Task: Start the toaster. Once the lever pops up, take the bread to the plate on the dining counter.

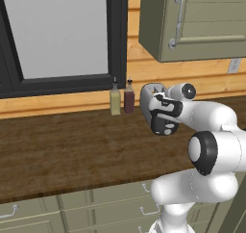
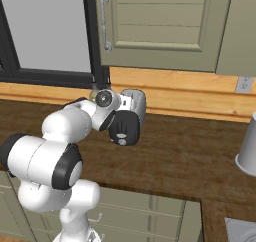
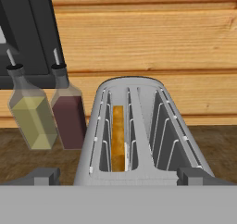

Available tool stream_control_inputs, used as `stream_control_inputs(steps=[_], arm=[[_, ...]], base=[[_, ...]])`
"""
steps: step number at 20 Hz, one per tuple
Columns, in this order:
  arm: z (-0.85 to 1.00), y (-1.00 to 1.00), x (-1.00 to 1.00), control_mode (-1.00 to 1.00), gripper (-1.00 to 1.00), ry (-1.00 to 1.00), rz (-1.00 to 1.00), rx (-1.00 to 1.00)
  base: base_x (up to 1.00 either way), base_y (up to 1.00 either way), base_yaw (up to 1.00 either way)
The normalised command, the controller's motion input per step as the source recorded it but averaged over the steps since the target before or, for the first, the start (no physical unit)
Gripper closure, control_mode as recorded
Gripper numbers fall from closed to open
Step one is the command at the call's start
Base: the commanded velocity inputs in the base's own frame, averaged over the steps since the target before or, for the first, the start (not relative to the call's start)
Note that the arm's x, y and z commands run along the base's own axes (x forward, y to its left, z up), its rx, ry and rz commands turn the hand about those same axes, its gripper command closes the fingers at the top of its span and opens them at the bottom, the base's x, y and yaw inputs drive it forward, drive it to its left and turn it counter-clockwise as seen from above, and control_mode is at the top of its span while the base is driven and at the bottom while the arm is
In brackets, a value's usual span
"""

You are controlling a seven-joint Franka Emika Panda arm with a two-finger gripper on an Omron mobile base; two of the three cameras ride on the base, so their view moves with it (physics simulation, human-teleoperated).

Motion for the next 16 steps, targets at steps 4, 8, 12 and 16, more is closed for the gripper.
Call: stream_control_inputs(steps=[4, 8, 12, 16], arm=[[0.00, 0.00, 0.00, -1.00, -1.00, 0.00, 0.00, 0.00], [0.00, 0.00, 0.00, -1.00, -1.00, 0.00, 0.00, 0.00], [0.00, 0.00, 0.00, -1.00, -1.00, 0.00, 0.00, 0.00], [0.00, 0.00, 0.00, -1.00, -1.00, 0.00, 0.00, 0.00]], base=[[0.00, 0.00, 0.00], [0.00, 0.00, 0.00], [0.00, 0.00, 0.00], [0.00, 0.00, 0.00]])
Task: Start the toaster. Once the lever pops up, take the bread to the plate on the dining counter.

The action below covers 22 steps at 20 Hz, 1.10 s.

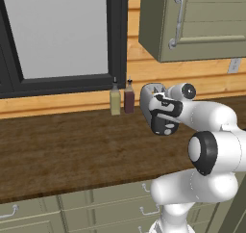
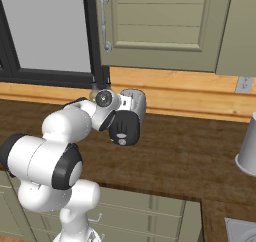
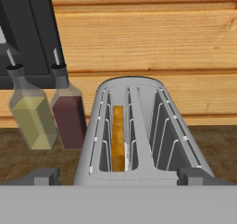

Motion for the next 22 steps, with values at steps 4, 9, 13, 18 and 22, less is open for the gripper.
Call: stream_control_inputs(steps=[4, 9, 13, 18, 22], arm=[[0.00, 0.00, 0.00, -1.00, -1.00, 0.00, 0.00, 0.00], [0.00, 0.00, 0.00, -1.00, -1.00, 0.00, 0.00, 0.00], [0.00, 0.00, 0.00, -1.00, -1.00, 0.00, 0.00, 0.00], [0.00, 0.00, 0.00, -1.00, -1.00, 0.00, 0.00, 0.00], [0.00, 0.00, 0.00, -1.00, -1.00, 0.00, 0.00, 0.00]], base=[[0.00, 0.00, 0.00], [0.00, 0.00, 0.00], [0.00, 0.00, 0.00], [0.00, 0.00, 0.00], [0.00, 0.00, 0.00]])
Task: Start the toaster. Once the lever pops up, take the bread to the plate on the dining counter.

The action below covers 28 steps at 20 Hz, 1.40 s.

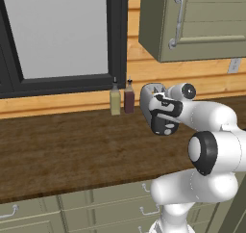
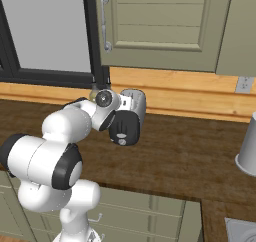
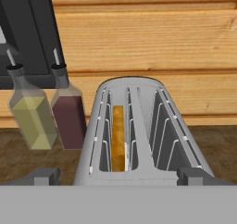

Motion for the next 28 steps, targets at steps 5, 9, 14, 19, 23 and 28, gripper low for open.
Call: stream_control_inputs(steps=[5, 9, 14, 19, 23, 28], arm=[[0.00, 0.00, 0.00, -1.00, -1.00, 0.00, 0.00, 0.00], [0.00, 0.00, 0.00, -1.00, -1.00, 0.00, 0.00, 0.00], [0.00, 0.00, 0.00, -1.00, -1.00, 0.00, 0.00, 0.00], [0.00, 0.00, 0.00, -1.00, -1.00, 0.00, 0.00, 0.00], [0.00, 0.00, 0.00, -1.00, -1.00, 0.00, 0.00, 0.00], [0.00, 0.00, 0.00, -1.00, -1.00, 0.00, 0.00, 0.00]], base=[[0.00, 0.00, 0.00], [0.00, 0.00, 0.00], [0.00, 0.00, 0.00], [0.00, 0.00, 0.00], [0.00, 0.00, 0.00], [0.00, 0.00, 0.00]])
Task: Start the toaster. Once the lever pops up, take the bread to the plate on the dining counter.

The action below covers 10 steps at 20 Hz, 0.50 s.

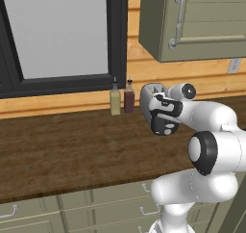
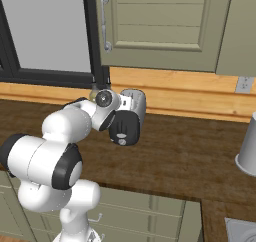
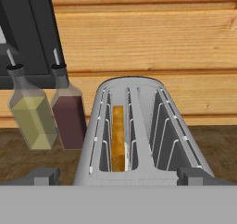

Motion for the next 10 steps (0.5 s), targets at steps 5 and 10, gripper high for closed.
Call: stream_control_inputs(steps=[5, 10], arm=[[0.00, 0.00, 0.00, -1.00, -1.00, 0.00, 0.00, 0.00], [0.00, 0.00, 0.00, -1.00, -1.00, 0.00, 0.00, 0.00]], base=[[0.00, 0.00, 0.00], [0.00, 0.00, 0.00]])
